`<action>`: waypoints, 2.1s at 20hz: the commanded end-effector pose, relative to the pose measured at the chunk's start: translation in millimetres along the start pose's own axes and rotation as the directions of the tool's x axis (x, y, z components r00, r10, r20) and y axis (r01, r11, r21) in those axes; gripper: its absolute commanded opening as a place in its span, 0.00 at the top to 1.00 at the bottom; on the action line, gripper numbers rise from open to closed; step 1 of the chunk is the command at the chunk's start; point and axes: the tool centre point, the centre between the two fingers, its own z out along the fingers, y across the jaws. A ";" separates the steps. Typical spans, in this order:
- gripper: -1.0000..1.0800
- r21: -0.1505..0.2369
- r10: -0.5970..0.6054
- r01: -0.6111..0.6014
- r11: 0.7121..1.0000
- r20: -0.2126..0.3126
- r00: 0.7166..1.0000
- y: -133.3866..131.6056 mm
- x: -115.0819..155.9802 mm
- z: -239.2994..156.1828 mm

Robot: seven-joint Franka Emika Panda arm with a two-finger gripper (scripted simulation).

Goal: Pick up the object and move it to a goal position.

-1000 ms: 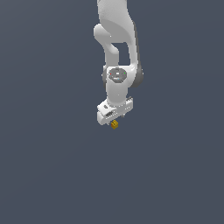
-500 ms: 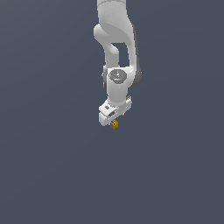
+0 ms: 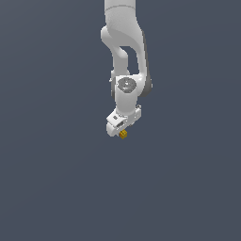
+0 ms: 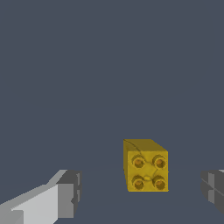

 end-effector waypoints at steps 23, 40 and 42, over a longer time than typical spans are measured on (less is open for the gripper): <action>1.00 0.000 -0.004 0.004 1.000 0.000 1.000 -0.1 -0.5 37.2; 1.00 0.001 -0.005 0.005 1.000 0.000 1.000 34.2 7.6 -49.8; 1.00 0.001 -0.005 0.005 1.000 0.000 1.000 42.0 9.6 -69.1</action>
